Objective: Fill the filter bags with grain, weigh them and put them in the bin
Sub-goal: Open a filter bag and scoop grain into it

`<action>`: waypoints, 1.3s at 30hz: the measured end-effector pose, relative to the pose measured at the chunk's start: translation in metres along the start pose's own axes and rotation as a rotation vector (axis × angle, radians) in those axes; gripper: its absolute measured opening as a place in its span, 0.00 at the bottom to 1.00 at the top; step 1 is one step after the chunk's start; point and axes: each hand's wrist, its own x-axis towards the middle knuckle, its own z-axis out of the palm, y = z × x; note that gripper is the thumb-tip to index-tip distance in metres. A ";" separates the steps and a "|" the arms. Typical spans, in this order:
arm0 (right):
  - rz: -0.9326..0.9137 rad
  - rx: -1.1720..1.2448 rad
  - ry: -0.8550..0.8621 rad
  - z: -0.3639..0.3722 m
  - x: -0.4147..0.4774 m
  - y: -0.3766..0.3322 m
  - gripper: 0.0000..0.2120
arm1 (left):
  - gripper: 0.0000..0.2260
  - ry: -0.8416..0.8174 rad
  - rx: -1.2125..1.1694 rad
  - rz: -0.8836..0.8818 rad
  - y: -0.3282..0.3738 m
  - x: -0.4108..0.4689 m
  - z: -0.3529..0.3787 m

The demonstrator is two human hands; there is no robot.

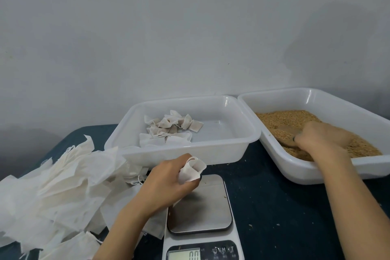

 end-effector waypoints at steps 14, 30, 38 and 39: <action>-0.061 0.208 0.091 0.002 0.000 0.015 0.12 | 0.07 0.008 -0.186 -0.071 -0.001 0.004 -0.001; -1.045 0.652 0.004 -0.026 -0.049 -0.037 0.12 | 0.12 0.057 -0.427 -0.091 -0.006 -0.002 -0.003; -1.096 0.447 0.065 -0.019 -0.055 -0.046 0.10 | 0.12 0.107 -0.300 -0.147 -0.012 -0.007 -0.006; -1.090 0.431 0.079 -0.020 -0.056 -0.046 0.10 | 0.12 0.104 -0.271 -0.155 -0.013 -0.007 -0.006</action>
